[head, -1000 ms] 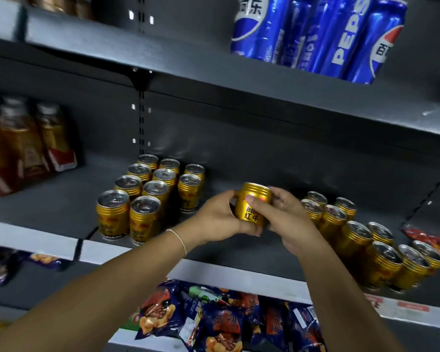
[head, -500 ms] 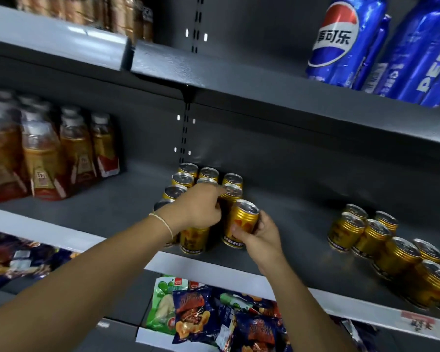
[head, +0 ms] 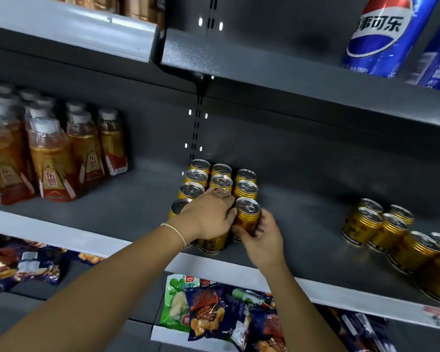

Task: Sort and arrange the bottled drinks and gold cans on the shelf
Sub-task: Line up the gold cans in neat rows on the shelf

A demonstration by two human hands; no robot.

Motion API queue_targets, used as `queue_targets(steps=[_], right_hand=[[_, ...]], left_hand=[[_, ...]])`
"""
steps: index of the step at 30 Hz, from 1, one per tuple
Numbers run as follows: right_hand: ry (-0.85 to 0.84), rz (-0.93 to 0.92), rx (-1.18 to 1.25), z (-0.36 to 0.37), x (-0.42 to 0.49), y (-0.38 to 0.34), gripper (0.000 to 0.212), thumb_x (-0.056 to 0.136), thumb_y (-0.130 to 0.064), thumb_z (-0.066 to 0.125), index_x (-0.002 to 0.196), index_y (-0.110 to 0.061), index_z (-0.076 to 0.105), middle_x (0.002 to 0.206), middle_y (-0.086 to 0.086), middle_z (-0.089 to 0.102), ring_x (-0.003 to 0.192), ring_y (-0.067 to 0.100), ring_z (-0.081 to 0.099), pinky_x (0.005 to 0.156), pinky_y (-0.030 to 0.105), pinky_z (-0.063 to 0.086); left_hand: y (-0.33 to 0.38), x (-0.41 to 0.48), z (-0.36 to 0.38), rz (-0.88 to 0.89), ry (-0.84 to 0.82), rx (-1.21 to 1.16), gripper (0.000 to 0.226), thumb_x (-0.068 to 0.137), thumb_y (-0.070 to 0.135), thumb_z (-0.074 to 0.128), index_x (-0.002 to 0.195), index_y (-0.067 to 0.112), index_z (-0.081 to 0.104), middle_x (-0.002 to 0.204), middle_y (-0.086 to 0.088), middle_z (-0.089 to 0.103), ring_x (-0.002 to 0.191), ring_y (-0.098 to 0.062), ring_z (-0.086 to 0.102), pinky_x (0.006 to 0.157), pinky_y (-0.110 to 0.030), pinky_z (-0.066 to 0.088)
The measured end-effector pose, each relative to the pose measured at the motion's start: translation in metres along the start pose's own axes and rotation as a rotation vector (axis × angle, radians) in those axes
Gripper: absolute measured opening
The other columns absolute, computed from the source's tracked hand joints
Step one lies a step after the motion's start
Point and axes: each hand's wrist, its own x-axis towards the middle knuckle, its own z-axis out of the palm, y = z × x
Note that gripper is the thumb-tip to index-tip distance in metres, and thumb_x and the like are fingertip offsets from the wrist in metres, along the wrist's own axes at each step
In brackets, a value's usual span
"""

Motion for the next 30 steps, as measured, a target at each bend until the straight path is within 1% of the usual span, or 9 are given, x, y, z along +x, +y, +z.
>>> queue_targets(steps=[6,8,10,11,13,16,19,25,30], right_hand=[[0.102,-0.025,-0.159,0.003,-0.005,-0.008,0.062,0.067,-0.041,0.088,0.12,-0.022,0.063,0.097,-0.003,0.073,0.088,0.016,0.067,0.085,0.038,0.055],[0.131,-0.042,-0.198,0.004,-0.006,-0.011,0.059,0.068,-0.038,0.088,0.119,-0.018,0.064,0.087,-0.005,0.073,0.082,0.01,0.067,0.081,0.026,0.054],[0.149,-0.063,-0.231,0.005,-0.007,-0.012,0.056,0.069,-0.035,0.087,0.117,-0.018,0.065,0.077,-0.013,0.07,0.071,-0.003,0.064,0.07,0.006,0.045],[0.149,-0.069,-0.24,0.004,-0.007,-0.013,0.054,0.069,-0.034,0.087,0.115,-0.019,0.065,0.073,-0.017,0.068,0.068,-0.008,0.063,0.066,0.0,0.04],[0.132,-0.07,-0.251,0.004,-0.007,-0.013,0.049,0.071,-0.032,0.087,0.113,-0.022,0.064,0.07,-0.017,0.069,0.069,-0.008,0.064,0.07,0.005,0.046],[0.103,-0.062,-0.216,0.003,-0.006,-0.01,0.043,0.073,-0.023,0.085,0.111,-0.023,0.066,0.075,-0.012,0.072,0.071,0.002,0.067,0.08,0.028,0.055],[0.092,-0.06,-0.203,0.004,-0.004,-0.008,0.042,0.074,-0.023,0.084,0.112,-0.023,0.066,0.075,-0.011,0.073,0.069,0.001,0.067,0.078,0.024,0.055],[0.106,-0.085,-0.186,0.005,-0.004,-0.005,0.046,0.075,-0.022,0.084,0.118,-0.022,0.066,0.077,-0.013,0.072,0.068,-0.002,0.066,0.065,0.004,0.044],[0.12,-0.109,-0.223,0.004,-0.005,-0.006,0.045,0.076,-0.021,0.083,0.118,-0.019,0.066,0.078,-0.011,0.072,0.068,0.002,0.067,0.067,0.006,0.045]], left_hand=[[-0.002,0.001,0.003,0.017,-0.016,0.04,0.056,0.103,0.045,0.022,0.153,0.019,0.028,0.16,-0.005,0.025,0.148,-0.023,0.016,0.122,-0.035,0.005],[-0.003,0.002,0.005,0.017,-0.017,0.055,0.056,0.103,0.045,0.021,0.153,0.019,0.026,0.16,-0.005,0.024,0.149,-0.023,0.016,0.122,-0.035,0.004],[-0.003,0.003,0.006,0.019,-0.014,0.061,0.056,0.103,0.045,0.021,0.153,0.019,0.025,0.16,-0.006,0.023,0.149,-0.024,0.015,0.12,-0.034,0.003],[-0.004,0.004,0.007,0.019,-0.013,0.063,0.056,0.103,0.045,0.02,0.153,0.019,0.025,0.161,-0.006,0.023,0.149,-0.024,0.015,0.12,-0.034,0.003],[-0.003,0.004,0.007,0.02,-0.016,0.071,0.057,0.103,0.044,0.02,0.154,0.019,0.025,0.161,-0.006,0.023,0.149,-0.024,0.015,0.12,-0.034,0.003],[-0.003,0.005,0.007,0.022,-0.024,0.082,0.057,0.103,0.043,0.02,0.154,0.017,0.023,0.161,-0.007,0.022,0.149,-0.025,0.014,0.121,-0.035,0.003],[-0.003,0.005,0.005,0.025,-0.042,0.096,0.058,0.103,0.043,0.018,0.154,0.017,0.02,0.161,-0.008,0.02,0.149,-0.024,0.012,0.122,-0.036,0.003],[-0.003,0.004,0.005,0.025,-0.057,0.101,0.059,0.103,0.044,0.016,0.155,0.017,0.018,0.162,-0.006,0.017,0.15,-0.023,0.009,0.122,-0.036,0.002],[-0.003,0.004,0.006,0.024,-0.053,0.107,0.059,0.103,0.045,0.016,0.155,0.017,0.017,0.162,-0.006,0.018,0.15,-0.023,0.009,0.122,-0.035,0.002]])
